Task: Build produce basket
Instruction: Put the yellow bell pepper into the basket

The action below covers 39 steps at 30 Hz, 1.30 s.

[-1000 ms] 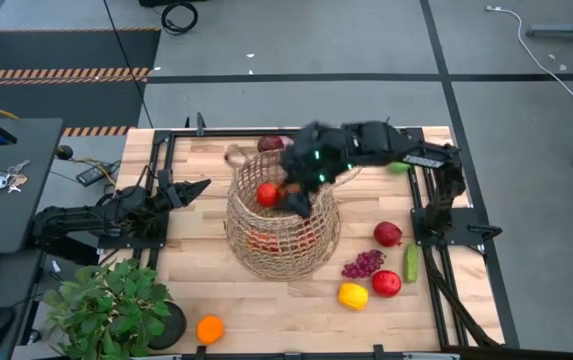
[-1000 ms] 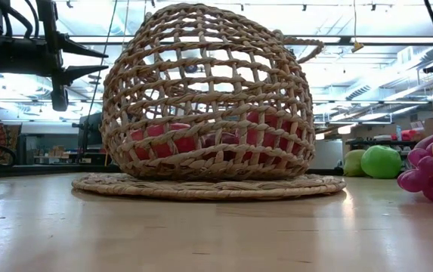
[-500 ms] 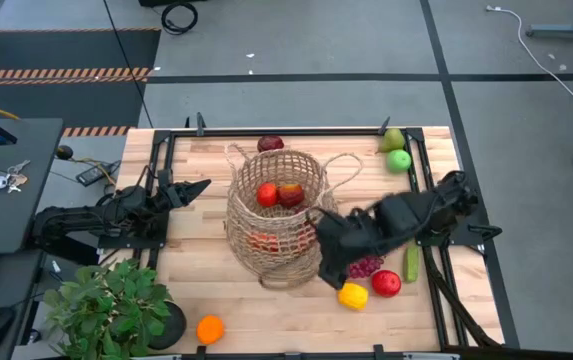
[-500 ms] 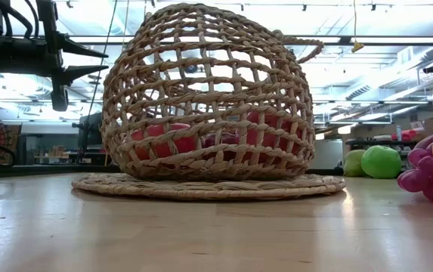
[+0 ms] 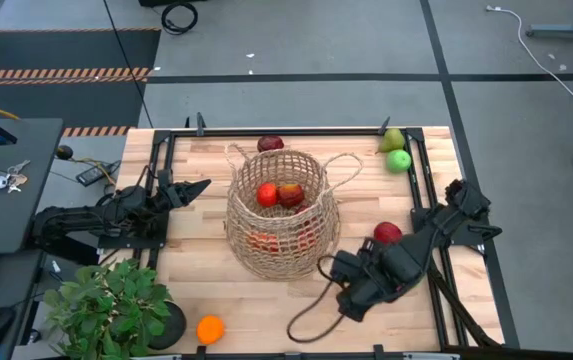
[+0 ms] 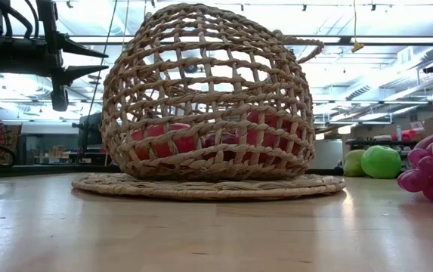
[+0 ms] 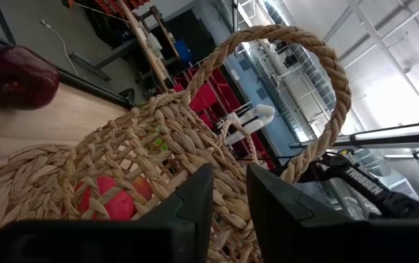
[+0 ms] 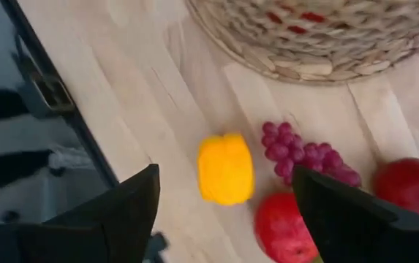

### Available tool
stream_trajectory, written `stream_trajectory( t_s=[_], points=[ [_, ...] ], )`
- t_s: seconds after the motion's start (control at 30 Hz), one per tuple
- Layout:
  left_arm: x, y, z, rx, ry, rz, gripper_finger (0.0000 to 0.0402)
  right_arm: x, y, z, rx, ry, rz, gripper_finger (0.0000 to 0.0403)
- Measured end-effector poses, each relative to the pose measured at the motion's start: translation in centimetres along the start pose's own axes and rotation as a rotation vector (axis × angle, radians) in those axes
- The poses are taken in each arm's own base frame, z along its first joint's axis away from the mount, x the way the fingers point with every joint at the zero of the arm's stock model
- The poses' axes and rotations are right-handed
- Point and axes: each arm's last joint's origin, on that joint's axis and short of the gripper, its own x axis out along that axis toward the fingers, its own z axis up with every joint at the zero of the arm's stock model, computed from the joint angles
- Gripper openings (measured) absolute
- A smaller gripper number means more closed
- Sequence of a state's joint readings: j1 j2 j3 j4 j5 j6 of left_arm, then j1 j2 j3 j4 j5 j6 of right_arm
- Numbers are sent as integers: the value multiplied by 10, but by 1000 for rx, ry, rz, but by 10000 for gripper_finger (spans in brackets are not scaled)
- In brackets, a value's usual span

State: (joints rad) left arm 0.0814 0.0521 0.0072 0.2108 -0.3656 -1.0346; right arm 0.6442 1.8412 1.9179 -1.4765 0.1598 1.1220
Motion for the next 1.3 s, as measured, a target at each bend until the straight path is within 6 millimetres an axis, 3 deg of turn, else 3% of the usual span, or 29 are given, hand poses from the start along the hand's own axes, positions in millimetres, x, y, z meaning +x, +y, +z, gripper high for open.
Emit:
stream_trajectory(
  t_s=[0.23,0.47,0.8,1.03,1.3],
  points=[
    [0,0,0,0,0,0,85,17,-13,-28,-130,-21,48,290],
    [0,0,0,0,0,0,91,54,-37,-45,-108,-87,113,290],
    [0,0,0,0,0,0,90,106,-54,-51,-154,-69,122,339],
    [0,0,0,0,0,0,87,111,-52,-52,-215,-75,155,386],
    [0,0,0,0,0,0,87,109,-48,-58,-271,-93,162,392]
  ],
)
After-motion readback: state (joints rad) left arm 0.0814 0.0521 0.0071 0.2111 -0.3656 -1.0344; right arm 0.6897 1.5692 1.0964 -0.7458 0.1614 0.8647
